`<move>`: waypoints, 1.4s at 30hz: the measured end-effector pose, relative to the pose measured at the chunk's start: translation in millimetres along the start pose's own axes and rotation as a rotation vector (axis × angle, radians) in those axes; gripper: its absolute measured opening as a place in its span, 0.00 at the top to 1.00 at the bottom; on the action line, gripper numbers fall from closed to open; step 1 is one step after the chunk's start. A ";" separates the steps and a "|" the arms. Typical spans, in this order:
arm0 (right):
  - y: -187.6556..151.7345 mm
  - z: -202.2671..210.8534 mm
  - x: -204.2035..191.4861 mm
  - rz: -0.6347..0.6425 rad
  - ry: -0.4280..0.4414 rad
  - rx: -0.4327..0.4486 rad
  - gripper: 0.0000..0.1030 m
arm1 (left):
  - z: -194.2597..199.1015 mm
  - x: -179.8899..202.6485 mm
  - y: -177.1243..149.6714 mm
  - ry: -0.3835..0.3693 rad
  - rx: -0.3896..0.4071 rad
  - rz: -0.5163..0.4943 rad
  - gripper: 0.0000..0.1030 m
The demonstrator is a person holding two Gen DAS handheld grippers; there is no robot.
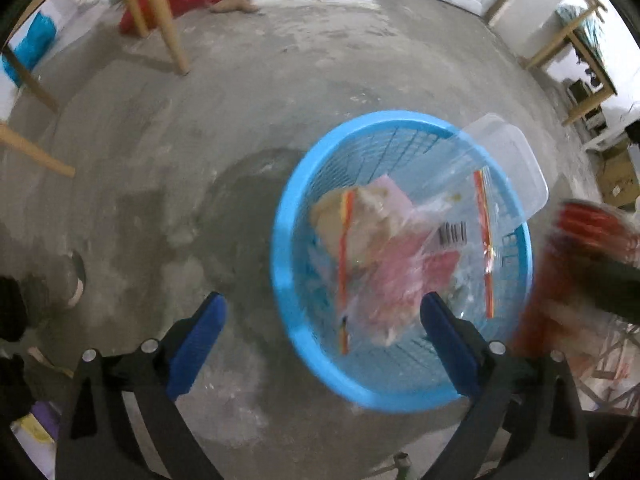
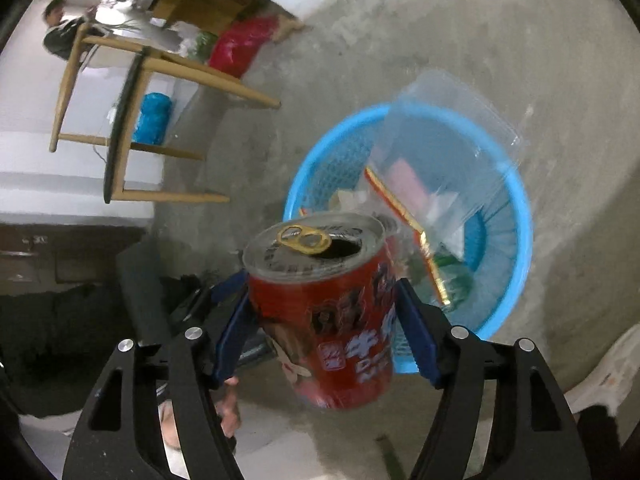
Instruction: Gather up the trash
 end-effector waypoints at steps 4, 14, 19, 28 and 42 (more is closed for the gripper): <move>-1.2 -29.5 5.1 -0.013 -0.053 -0.092 0.08 | 11.7 -6.9 -12.0 -0.026 0.025 0.021 0.07; 6.7 -5.0 13.9 -0.067 -0.029 -0.038 0.08 | 15.9 9.4 -15.2 -0.046 0.031 -0.010 0.07; 8.7 7.6 17.5 -0.069 -0.021 -0.009 0.08 | 25.2 27.7 -21.2 -0.050 0.060 -0.038 0.07; -9.1 47.6 39.5 0.003 -0.165 0.059 0.08 | 15.3 52.8 -20.3 0.100 0.185 -0.128 0.07; -83.5 178.1 -28.1 0.389 -0.473 0.276 0.08 | 68.3 104.6 -48.7 0.154 0.370 -0.233 0.07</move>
Point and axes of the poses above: each gripper's, at about its wrist camera, not at the fingertips, and z roughly against the way its jaws point, x to its right, y to its top, the point moved 3 cm from there along -z, roughly the way its jaws point, and after that the axes turned 11 degrees about -y, right-handed, at the moved point
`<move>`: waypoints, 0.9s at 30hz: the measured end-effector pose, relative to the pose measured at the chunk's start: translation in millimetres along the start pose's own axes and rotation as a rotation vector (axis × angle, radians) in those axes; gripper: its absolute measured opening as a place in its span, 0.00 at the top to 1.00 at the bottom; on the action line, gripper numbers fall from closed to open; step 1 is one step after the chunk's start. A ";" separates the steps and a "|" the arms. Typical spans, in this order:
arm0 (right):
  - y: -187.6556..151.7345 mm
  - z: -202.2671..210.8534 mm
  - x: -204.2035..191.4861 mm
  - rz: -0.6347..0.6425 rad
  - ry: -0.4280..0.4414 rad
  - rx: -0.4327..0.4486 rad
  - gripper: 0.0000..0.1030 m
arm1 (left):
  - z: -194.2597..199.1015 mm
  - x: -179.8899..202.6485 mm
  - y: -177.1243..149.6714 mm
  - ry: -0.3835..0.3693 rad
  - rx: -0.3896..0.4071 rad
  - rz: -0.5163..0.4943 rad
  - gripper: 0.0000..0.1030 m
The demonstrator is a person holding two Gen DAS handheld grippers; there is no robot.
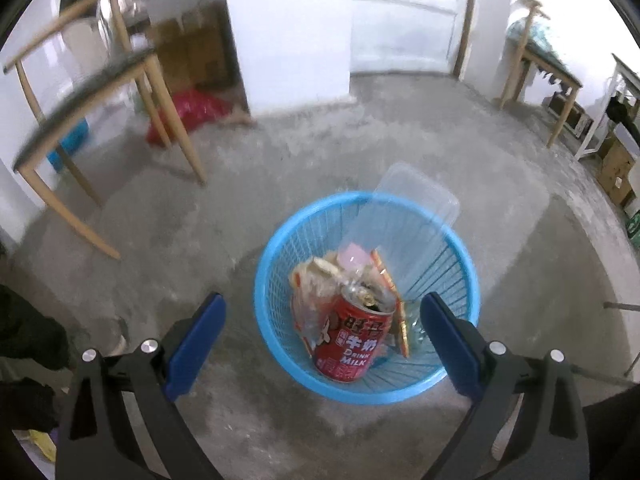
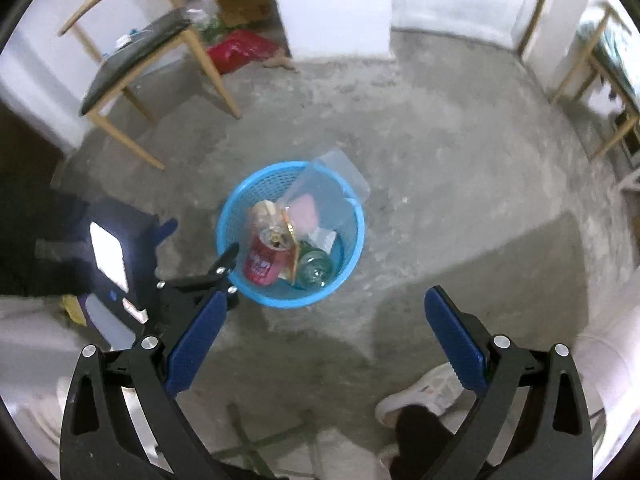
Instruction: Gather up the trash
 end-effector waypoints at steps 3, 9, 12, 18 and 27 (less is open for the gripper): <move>-12.0 22.4 -4.8 0.044 0.029 0.091 0.08 | 38.4 7.5 -2.3 0.006 0.103 0.001 0.05; 1.3 27.3 -5.1 -0.051 0.037 0.284 0.08 | 79.0 6.3 -9.1 0.099 0.285 0.073 0.05; -2.7 17.6 -12.2 0.003 0.073 0.277 0.08 | 73.2 2.0 -16.1 0.183 0.231 0.066 0.05; -7.0 -16.3 -11.7 0.067 -0.020 0.117 0.08 | 41.5 -1.0 -40.9 0.126 0.003 0.131 0.05; -25.3 -19.4 -1.6 0.050 -0.150 0.066 0.08 | 51.7 38.9 -42.6 0.064 -0.061 0.170 0.05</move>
Point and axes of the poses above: each gripper's, at about its wrist camera, not at the fingertips, and z roughly against the way its jaws point, x to its right, y to its top, the point moved 3 cm from there along -z, roughly the way its jaws point, and after that the axes turned 11 degrees about -y, right-handed, at the moved point
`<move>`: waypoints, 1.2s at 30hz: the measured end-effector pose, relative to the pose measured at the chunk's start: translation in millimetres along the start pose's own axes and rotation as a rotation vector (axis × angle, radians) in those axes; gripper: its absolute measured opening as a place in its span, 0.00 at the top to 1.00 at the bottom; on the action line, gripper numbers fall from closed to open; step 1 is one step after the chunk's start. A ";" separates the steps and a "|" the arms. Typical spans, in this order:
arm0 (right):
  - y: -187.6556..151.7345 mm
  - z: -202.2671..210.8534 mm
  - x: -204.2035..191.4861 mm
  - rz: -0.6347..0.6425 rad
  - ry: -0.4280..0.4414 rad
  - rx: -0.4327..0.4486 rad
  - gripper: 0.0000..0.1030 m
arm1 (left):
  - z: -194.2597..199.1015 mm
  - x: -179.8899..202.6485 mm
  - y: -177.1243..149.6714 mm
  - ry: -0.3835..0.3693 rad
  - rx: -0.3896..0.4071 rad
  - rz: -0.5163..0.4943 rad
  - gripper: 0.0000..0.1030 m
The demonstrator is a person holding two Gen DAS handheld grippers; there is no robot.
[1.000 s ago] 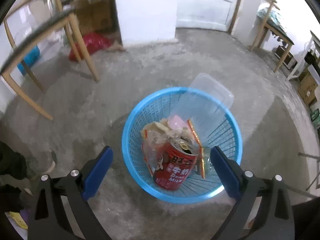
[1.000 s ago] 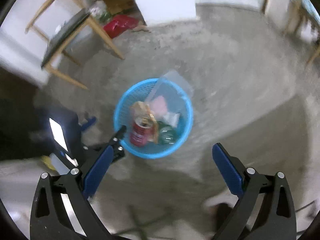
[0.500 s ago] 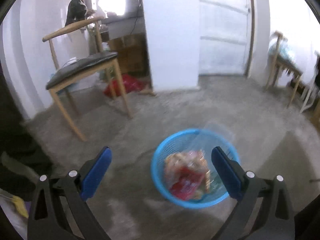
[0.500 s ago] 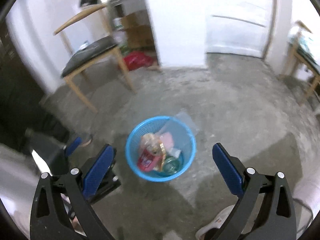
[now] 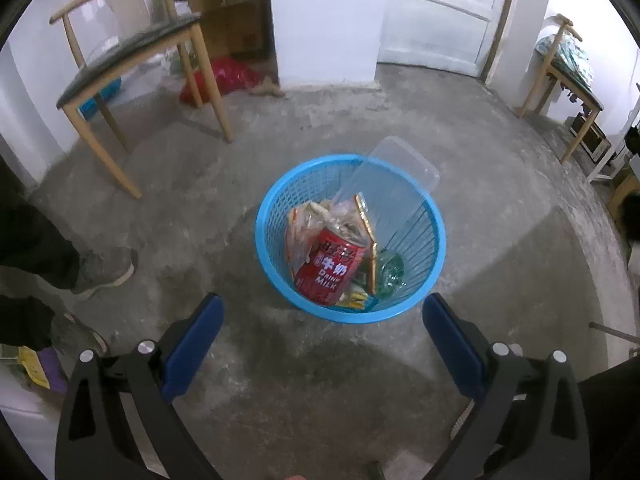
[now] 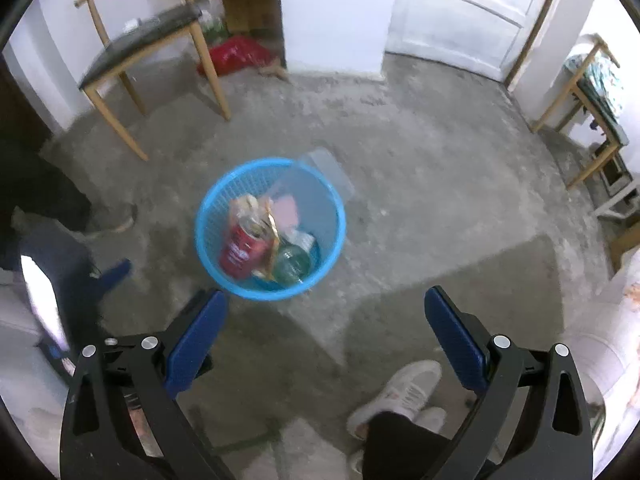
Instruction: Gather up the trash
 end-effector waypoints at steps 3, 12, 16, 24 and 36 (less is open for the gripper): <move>-4.1 4.8 3.4 0.006 -0.015 0.008 0.08 | 2.8 4.5 0.5 0.010 0.014 0.012 0.05; -7.7 -14.7 8.4 -0.022 -0.027 -0.094 0.08 | -8.5 21.4 -9.8 0.038 -0.019 -0.012 0.05; -7.7 -22.4 0.7 0.011 -0.058 -0.126 0.08 | -14.3 26.5 -18.8 0.039 -0.048 -0.027 0.05; -11.8 -29.7 -5.4 0.070 -0.129 -0.158 0.08 | -23.4 16.6 -25.5 0.060 -0.079 0.015 0.05; -11.1 -39.8 -3.2 0.074 -0.211 -0.192 0.08 | -31.1 10.1 -35.0 0.071 -0.124 0.059 0.05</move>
Point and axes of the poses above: each gripper's, at about its wrist camera, not at the fingertips, and z roughly against the way its jaws point, x to its right, y to its top, the point moved 3 cm from there along -z, roughly the way its jaws point, and after that the axes turned 11 degrees about -y, right-handed, at the moved point
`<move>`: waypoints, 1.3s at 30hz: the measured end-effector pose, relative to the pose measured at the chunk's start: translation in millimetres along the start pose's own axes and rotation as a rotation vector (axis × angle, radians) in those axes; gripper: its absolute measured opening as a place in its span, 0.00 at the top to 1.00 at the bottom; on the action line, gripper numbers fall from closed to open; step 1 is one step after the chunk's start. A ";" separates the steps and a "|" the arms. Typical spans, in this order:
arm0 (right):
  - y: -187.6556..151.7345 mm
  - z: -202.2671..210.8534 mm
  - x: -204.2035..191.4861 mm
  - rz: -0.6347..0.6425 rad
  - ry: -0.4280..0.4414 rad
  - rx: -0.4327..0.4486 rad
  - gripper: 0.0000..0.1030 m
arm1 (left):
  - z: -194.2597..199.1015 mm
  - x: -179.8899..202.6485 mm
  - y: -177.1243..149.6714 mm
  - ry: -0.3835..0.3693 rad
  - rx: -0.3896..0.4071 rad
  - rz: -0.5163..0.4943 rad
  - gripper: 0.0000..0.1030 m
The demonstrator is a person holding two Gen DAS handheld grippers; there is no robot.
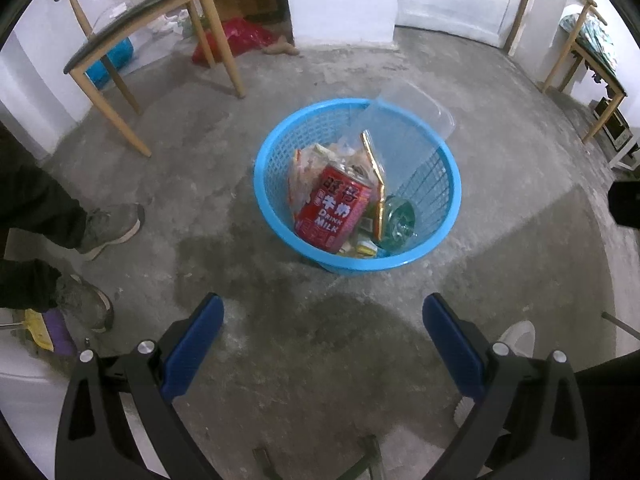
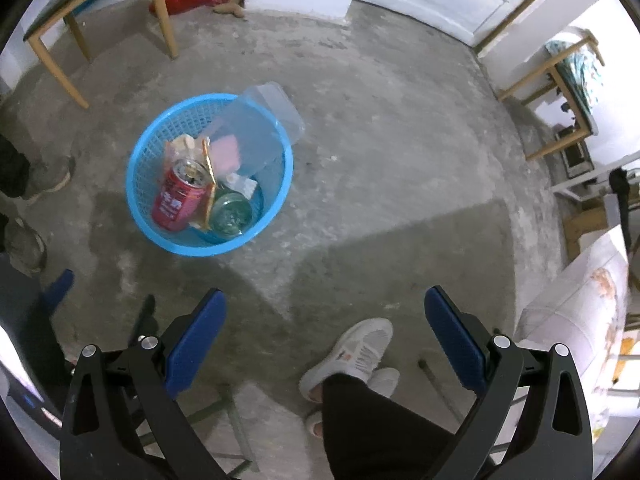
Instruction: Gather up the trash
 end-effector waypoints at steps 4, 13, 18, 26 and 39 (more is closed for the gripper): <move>0.9 -1.4 -6.1 0.033 -0.026 -0.003 0.08 | 2.6 -1.9 0.4 0.019 0.020 0.003 0.05; 0.8 -1.7 -8.7 0.045 0.011 -0.015 0.08 | -9.0 -7.7 -3.0 0.023 -0.026 0.036 0.05; 1.4 2.2 -0.7 0.000 0.109 -0.010 0.08 | -6.5 -7.8 -3.2 0.027 -0.021 0.039 0.05; 1.6 -2.4 1.5 -0.021 0.100 -0.033 0.08 | -4.1 -6.4 -4.4 0.030 -0.008 0.034 0.05; -0.9 -2.6 3.5 -0.050 0.103 -0.044 0.08 | 9.8 1.4 -10.4 0.075 0.034 -0.006 0.05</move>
Point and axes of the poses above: each gripper's, at about its wrist camera, not at the fingertips, and z roughly against the way its jaws point, x to its right, y to its top, the point moved 3 cm from there along -z, roughly the way its jaws point, and after that the axes turned 11 degrees about -y, right-handed, at the moved point
